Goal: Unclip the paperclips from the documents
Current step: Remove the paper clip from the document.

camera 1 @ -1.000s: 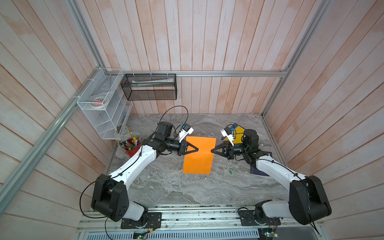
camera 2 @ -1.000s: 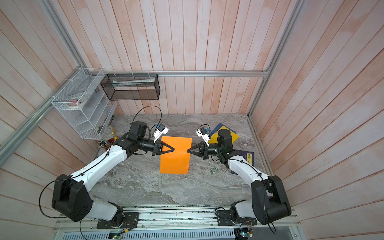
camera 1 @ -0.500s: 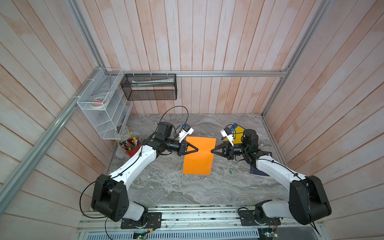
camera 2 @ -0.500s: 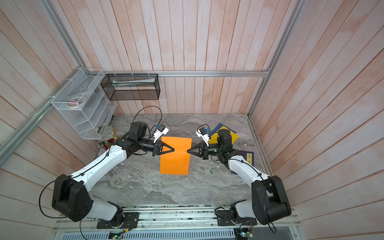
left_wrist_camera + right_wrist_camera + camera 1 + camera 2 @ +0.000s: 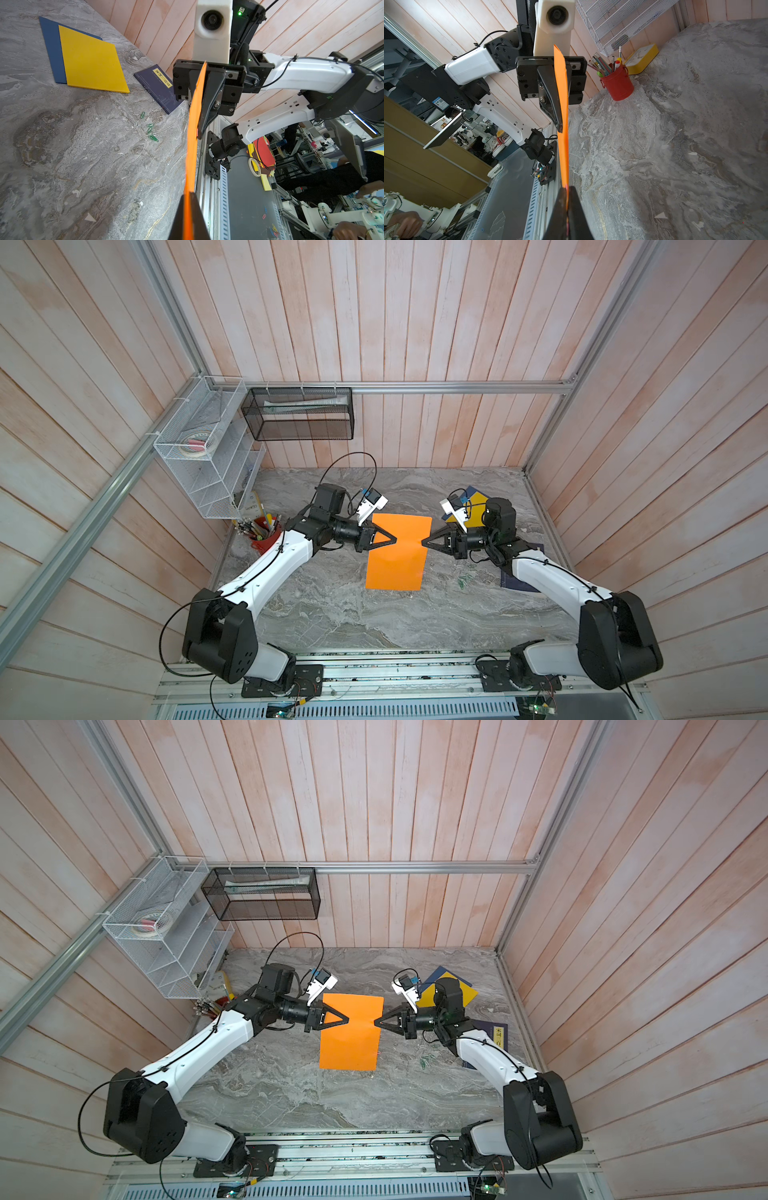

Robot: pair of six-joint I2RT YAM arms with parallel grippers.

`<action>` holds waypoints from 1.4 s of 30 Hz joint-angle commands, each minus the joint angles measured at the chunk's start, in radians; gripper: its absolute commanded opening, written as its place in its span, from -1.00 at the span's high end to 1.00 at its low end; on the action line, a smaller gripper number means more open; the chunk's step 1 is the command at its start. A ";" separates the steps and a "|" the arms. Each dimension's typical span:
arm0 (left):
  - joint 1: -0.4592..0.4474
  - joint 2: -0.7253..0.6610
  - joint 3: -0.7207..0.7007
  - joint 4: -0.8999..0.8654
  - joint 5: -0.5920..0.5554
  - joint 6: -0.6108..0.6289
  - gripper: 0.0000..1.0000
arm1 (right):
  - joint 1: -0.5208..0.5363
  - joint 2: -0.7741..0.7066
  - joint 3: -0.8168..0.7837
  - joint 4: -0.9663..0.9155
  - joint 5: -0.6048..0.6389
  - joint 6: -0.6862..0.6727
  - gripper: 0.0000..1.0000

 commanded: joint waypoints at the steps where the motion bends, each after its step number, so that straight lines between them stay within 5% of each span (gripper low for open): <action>1: 0.023 -0.036 0.006 -0.013 -0.010 0.022 1.00 | -0.008 -0.014 0.022 -0.047 0.003 -0.025 0.87; 42: 0.032 -0.059 -0.004 -0.036 -0.018 0.038 1.00 | -0.021 -0.054 -0.007 -0.130 0.039 -0.077 0.81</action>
